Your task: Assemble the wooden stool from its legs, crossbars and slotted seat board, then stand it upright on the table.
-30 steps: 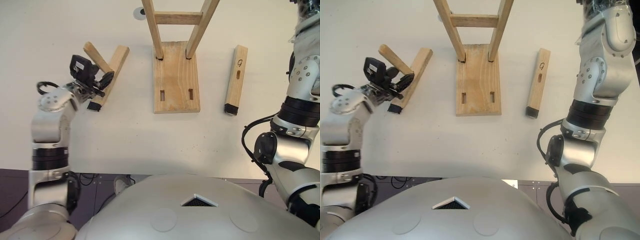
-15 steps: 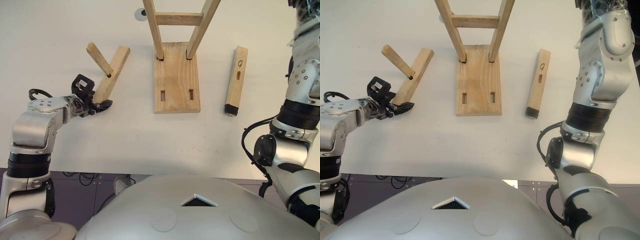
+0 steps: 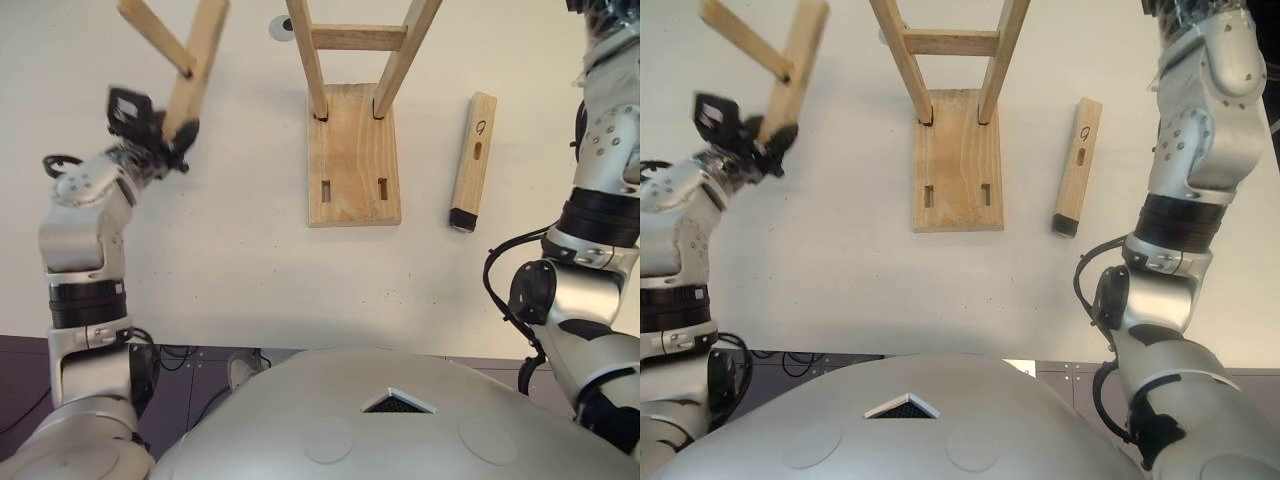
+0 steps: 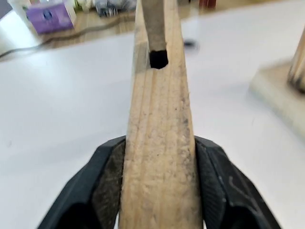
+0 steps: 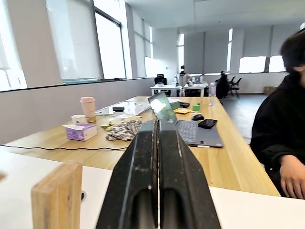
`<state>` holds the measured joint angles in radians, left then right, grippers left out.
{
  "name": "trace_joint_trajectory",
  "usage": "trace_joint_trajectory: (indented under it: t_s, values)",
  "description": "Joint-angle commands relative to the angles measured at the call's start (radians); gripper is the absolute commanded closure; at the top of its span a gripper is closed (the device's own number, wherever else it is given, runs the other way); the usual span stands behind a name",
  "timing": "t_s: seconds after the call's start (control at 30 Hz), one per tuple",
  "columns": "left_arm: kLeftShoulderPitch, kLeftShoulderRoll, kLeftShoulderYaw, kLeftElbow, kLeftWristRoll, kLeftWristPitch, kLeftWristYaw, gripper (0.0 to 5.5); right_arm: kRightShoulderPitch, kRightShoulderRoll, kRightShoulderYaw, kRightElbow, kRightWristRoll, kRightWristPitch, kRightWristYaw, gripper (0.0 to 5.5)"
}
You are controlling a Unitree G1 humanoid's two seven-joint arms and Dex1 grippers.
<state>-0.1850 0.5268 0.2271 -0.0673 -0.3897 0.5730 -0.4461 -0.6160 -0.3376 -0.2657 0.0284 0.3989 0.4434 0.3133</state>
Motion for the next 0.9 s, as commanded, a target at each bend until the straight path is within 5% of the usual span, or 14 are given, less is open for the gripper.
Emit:
trace_joint_trajectory:
  t_s: [0.03, 0.23, 0.63, 0.9]
  values:
    - [-0.168, -0.099, 0.129, -0.113, -0.27, -0.007, -0.042, 3.51, -0.083, -0.034, 0.004, 0.01, 0.282, 0.3, 0.228, 5.16]
    - [-0.297, -0.127, 0.141, -0.25, -0.65, 0.141, -0.067, 3.51, -0.19, -0.092, -0.138, 0.017, 0.859, 0.7, 0.458, 4.29]
    - [-0.258, -0.116, -0.03, -0.389, -0.85, 0.278, -0.089, 3.51, -0.211, -0.091, -0.178, 0.133, 1.077, 0.835, 0.359, 2.31]
    - [-0.219, -0.113, -0.116, -0.388, -0.823, 0.284, -0.112, 3.51, -0.215, -0.099, -0.172, 0.123, 1.201, 0.816, 0.307, 2.28]
